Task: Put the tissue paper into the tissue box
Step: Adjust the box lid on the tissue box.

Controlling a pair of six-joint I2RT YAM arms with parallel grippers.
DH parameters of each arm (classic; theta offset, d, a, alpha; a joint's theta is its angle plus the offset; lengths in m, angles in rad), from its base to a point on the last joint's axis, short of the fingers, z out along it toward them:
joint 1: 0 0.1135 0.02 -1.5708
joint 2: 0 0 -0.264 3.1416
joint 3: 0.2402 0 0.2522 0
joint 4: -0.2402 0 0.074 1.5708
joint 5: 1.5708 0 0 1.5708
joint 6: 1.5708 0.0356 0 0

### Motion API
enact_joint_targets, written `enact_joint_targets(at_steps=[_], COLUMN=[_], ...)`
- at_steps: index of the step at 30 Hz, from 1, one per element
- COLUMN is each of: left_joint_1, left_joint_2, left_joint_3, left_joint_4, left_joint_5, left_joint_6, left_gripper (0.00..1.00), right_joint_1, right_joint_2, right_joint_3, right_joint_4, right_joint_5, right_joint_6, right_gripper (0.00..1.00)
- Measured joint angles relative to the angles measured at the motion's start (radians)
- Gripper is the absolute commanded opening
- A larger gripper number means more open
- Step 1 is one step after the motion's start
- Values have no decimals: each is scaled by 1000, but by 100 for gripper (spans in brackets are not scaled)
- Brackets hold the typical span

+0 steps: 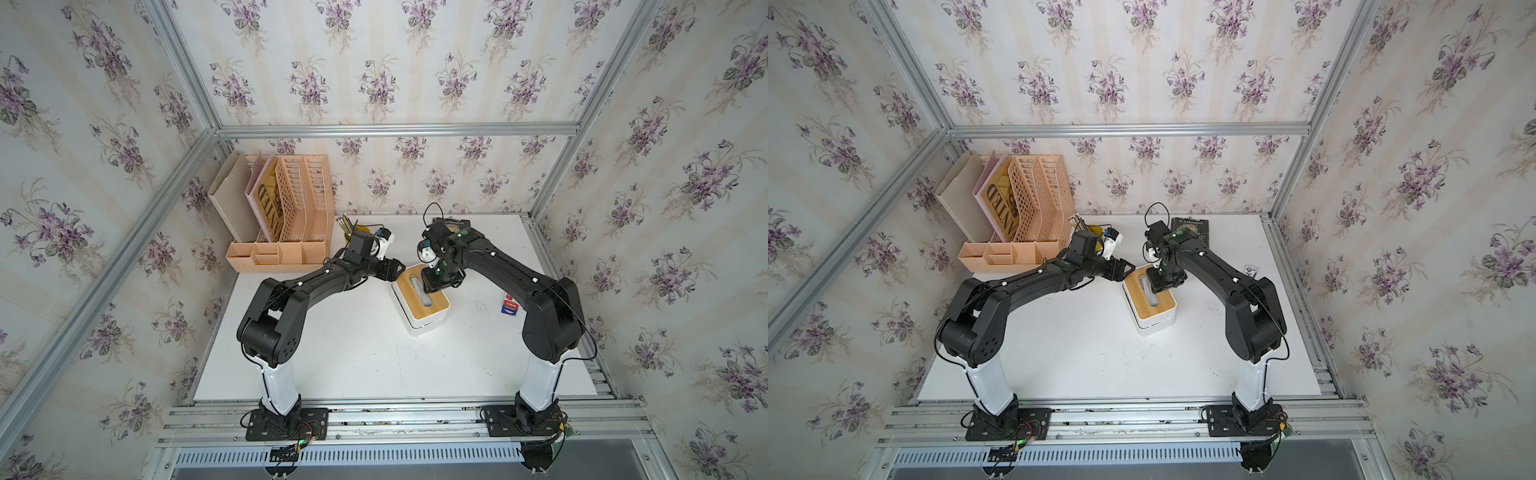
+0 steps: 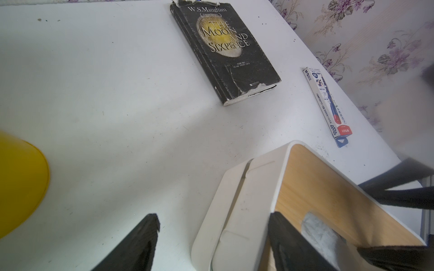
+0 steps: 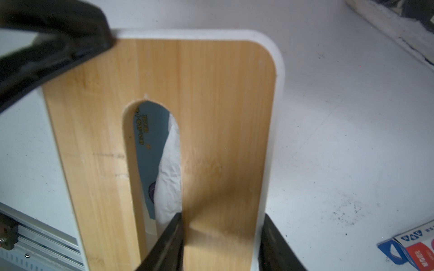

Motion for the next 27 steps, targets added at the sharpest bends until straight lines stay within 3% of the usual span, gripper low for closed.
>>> enact_joint_targets(at_steps=[24,27], left_joint_1=[10,10], left_joint_2=[22,28], left_joint_3=[-23,-22], left_joint_4=[-14,-14], left_joint_5=[-50,-47], left_joint_6=[4,3], left_gripper=[77,77], right_joint_1=[0,0], right_joint_2=[29,8], right_joint_3=[-26,-61], right_joint_4=[28,63], right_joint_5=[-24,-23], right_joint_6=[-3,1], right_gripper=[25,31])
